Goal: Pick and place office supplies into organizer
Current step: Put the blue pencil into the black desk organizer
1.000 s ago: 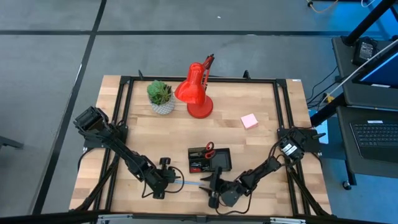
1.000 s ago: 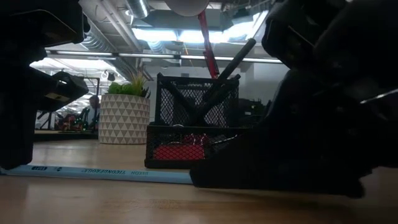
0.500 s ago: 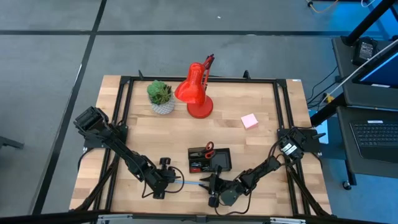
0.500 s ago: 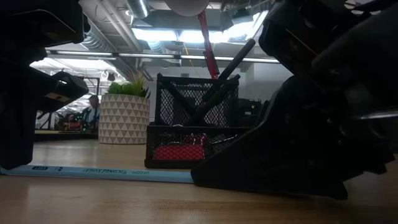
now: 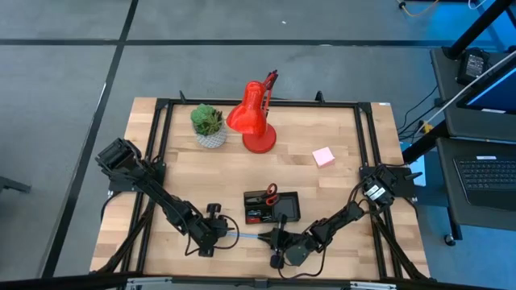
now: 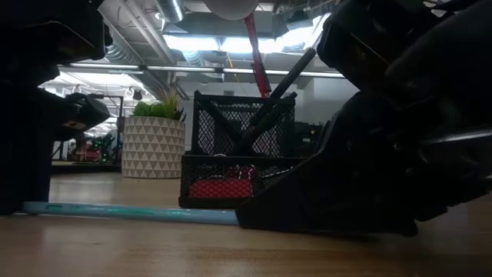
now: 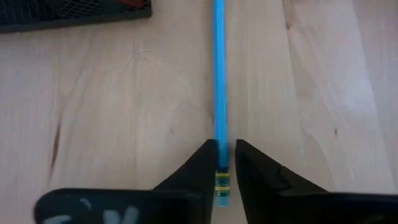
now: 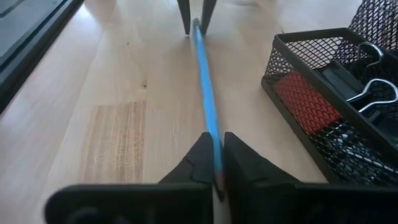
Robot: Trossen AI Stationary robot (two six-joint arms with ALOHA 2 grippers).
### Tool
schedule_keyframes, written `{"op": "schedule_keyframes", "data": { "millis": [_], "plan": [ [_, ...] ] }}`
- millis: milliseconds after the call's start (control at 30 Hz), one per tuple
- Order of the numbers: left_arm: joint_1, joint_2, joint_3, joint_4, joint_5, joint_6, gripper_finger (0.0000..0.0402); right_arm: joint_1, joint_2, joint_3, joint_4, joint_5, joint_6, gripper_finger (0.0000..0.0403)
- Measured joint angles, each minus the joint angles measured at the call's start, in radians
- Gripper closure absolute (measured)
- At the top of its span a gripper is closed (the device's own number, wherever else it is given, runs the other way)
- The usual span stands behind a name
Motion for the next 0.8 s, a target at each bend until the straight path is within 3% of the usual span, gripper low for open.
{"op": "schedule_keyframes", "data": {
  "millis": [167,333,800],
  "plan": [
    [0.000,0.000,0.004,0.007,0.006,0.004,0.0316,0.000,0.000,0.000,0.000,-0.018,0.012,0.0389],
    [0.001,-0.001,0.006,0.014,0.093,0.008,0.0299,-0.008,-0.003,0.000,-0.006,-0.046,0.027,0.0389],
    [0.002,-0.007,0.012,-0.084,0.131,-0.052,0.0297,-0.008,-0.003,0.000,0.007,-0.053,0.029,0.0390]
  ]
}}
